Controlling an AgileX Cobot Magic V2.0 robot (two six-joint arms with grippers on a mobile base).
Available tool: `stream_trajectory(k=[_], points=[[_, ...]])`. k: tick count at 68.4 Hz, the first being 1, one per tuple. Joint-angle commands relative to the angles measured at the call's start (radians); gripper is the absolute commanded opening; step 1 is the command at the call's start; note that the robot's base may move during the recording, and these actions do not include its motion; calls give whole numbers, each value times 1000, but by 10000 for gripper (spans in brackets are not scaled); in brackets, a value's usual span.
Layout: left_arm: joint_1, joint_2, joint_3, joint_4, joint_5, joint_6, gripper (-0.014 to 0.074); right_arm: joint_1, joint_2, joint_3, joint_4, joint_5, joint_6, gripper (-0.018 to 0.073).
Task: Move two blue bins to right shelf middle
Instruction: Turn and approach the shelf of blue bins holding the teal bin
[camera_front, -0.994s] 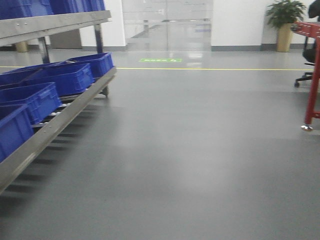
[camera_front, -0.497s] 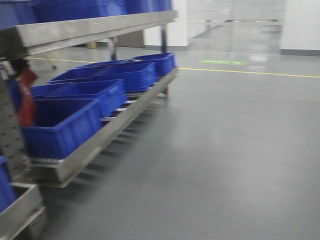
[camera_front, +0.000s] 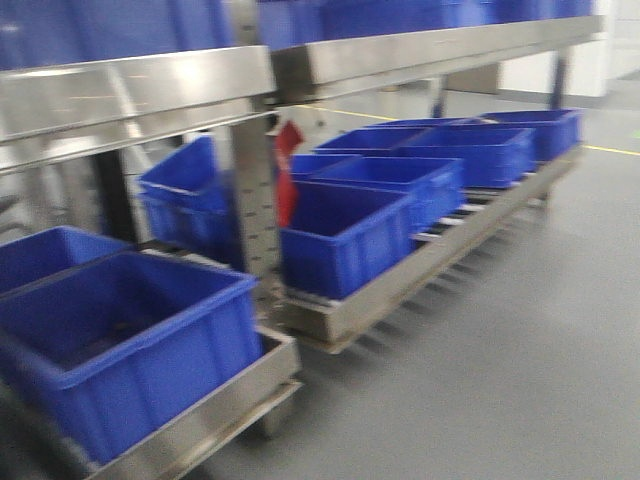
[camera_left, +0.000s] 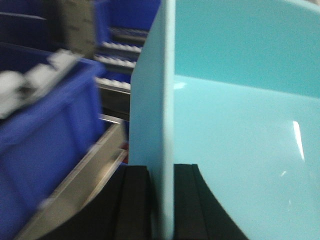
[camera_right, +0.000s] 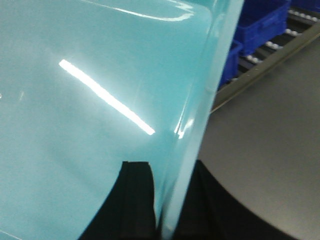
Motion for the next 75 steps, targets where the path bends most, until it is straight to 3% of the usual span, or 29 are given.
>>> stream_trajectory(k=[1, 75], points=[[0, -18, -10, -9, -128, -9, -111, -1, -13, -9, 0, -2, -32, -151], [0, -18, -10, -7, -144, -9, -111, -1, -13, -9, 0, -2, -32, -151]])
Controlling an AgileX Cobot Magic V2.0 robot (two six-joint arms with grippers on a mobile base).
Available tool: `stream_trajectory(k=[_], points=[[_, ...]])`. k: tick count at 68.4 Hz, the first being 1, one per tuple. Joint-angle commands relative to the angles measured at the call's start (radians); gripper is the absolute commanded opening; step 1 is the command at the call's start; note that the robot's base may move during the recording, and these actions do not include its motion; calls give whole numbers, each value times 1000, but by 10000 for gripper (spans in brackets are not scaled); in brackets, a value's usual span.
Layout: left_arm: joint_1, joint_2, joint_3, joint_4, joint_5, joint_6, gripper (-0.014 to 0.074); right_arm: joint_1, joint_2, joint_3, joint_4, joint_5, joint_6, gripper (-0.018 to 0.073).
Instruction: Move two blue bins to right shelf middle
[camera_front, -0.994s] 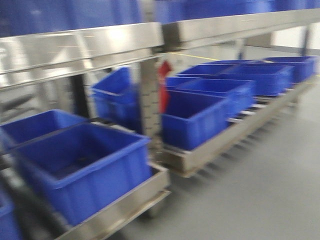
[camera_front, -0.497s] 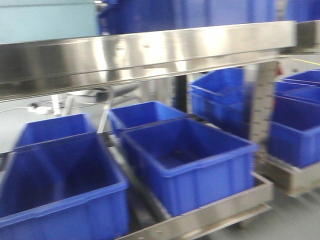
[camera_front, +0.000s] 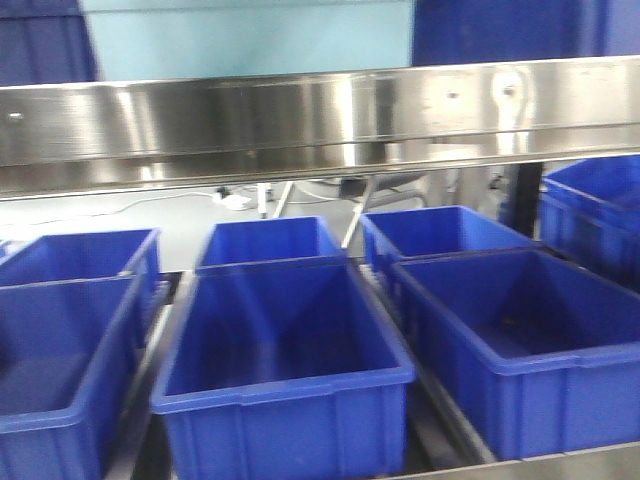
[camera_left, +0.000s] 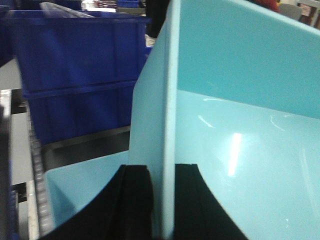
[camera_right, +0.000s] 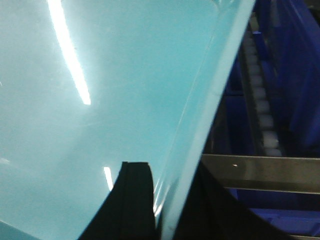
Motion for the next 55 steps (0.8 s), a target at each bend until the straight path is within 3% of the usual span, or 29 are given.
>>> stream_trajectory(k=[1, 55], points=[[0, -18, -10, -15, -89, -15, -111, -1, -13, -9, -8, -4, -35, -151], [0, -18, -10, -15, -89, -15, -111, -1, -13, -9, -8, -4, -35, -151]])
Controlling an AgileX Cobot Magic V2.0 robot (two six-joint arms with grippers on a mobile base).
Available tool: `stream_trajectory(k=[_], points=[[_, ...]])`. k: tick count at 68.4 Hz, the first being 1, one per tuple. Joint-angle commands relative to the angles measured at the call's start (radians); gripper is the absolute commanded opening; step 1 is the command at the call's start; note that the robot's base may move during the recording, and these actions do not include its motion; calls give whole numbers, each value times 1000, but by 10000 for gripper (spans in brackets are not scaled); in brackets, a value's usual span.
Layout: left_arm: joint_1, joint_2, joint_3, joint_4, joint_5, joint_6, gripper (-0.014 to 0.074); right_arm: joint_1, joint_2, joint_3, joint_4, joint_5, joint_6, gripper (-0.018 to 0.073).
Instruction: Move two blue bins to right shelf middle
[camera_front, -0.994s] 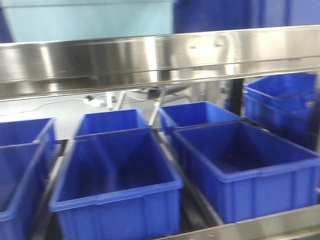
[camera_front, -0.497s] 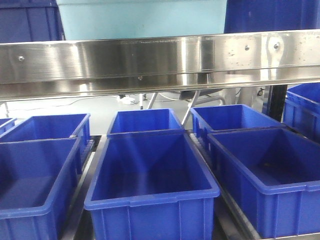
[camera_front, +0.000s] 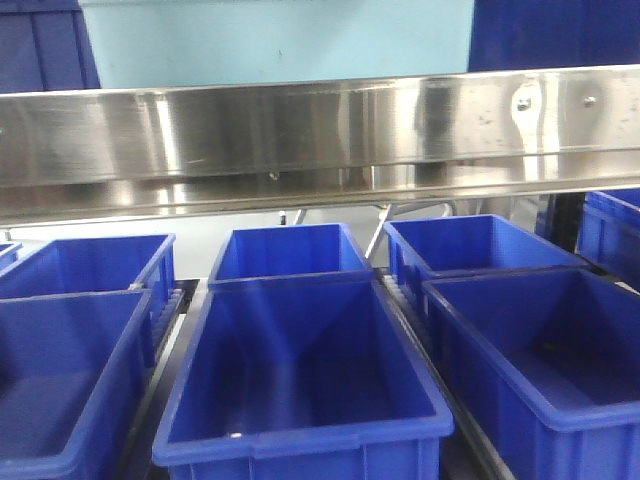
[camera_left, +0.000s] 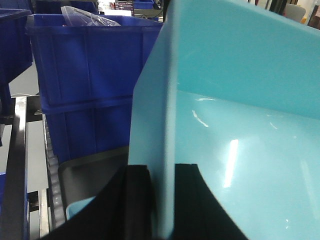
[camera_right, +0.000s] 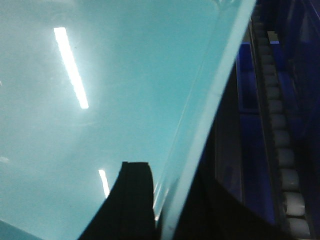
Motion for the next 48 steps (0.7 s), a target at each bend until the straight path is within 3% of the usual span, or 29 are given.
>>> stream_trajectory(k=[1, 48], points=[[0, -18, -10, -17, -85, -15, -111, -1, -13, -9, -12, -10, -36, -151], [0, -18, -10, -17, -85, -15, -111, -1, -13, -9, -12, -10, -36, -151]])
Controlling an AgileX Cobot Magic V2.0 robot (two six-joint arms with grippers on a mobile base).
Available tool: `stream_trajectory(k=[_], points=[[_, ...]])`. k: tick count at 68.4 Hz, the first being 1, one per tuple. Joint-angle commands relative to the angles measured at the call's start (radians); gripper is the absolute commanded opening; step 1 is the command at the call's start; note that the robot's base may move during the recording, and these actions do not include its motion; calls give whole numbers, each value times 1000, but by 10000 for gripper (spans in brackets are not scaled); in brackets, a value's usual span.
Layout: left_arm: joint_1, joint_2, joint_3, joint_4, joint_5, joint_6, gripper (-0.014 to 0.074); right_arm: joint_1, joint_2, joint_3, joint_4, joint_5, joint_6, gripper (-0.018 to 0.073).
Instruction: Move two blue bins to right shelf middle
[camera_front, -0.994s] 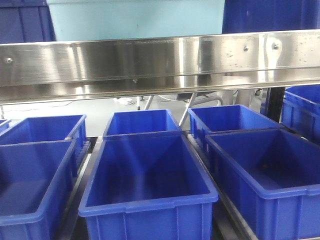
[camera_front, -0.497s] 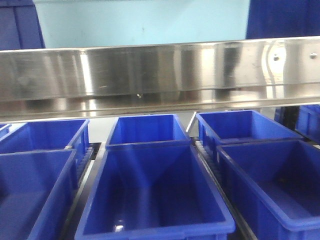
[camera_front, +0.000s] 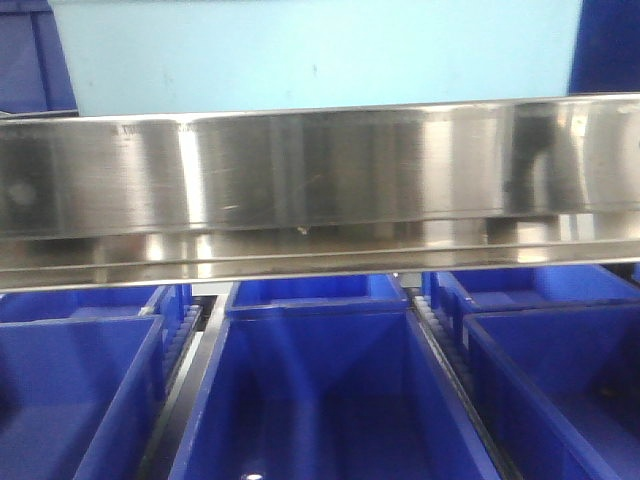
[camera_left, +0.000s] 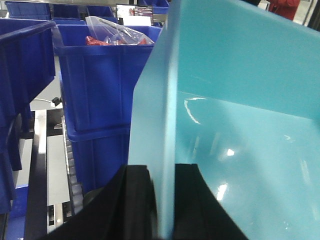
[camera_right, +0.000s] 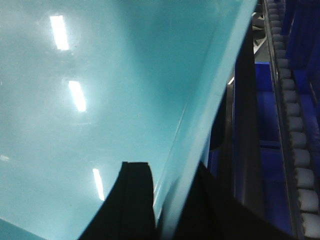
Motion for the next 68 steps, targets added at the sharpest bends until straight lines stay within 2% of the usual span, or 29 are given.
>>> stream_trajectory(k=[1, 68], points=[[0, -18, -10, -17, -81, -16, -111, -1, -13, -9, -12, -10, -36, -151], [0, -18, -10, -17, -81, -16, -111, -1, -13, -9, -12, -10, -36, -151]])
